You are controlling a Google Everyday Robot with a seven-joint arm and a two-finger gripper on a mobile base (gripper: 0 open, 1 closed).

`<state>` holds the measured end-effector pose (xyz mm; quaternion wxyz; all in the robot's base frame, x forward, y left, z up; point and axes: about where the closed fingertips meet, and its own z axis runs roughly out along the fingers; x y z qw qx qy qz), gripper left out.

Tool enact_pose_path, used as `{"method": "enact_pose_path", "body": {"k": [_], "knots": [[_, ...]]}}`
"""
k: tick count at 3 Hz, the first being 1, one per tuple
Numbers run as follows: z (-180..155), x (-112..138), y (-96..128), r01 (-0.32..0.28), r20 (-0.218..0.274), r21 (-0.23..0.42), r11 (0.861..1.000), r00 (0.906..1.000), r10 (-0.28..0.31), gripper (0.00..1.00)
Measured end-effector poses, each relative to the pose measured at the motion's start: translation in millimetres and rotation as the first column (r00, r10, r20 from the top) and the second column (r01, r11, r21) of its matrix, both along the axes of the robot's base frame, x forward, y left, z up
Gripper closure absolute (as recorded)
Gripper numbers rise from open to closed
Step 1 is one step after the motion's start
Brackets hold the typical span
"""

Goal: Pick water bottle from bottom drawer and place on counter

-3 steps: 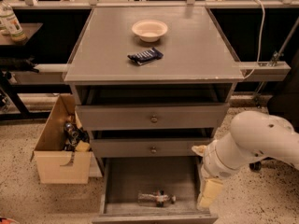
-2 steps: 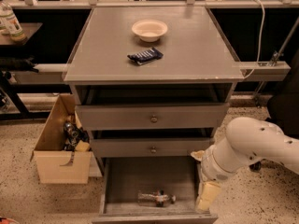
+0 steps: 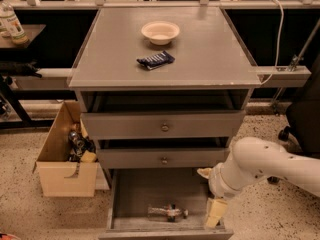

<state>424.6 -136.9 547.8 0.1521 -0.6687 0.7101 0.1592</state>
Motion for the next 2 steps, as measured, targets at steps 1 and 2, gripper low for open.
{"method": "enact_pose_path", "body": {"k": [1, 2], "knots": [[-48, 13, 11, -0.036, 0.015, 0.012, 0.999, 0.9992, 0.036, 0.00], [-102, 31, 28, -0.064, 0.023, 0.086, 0.994, 0.9978, 0.062, 0.00]]}}
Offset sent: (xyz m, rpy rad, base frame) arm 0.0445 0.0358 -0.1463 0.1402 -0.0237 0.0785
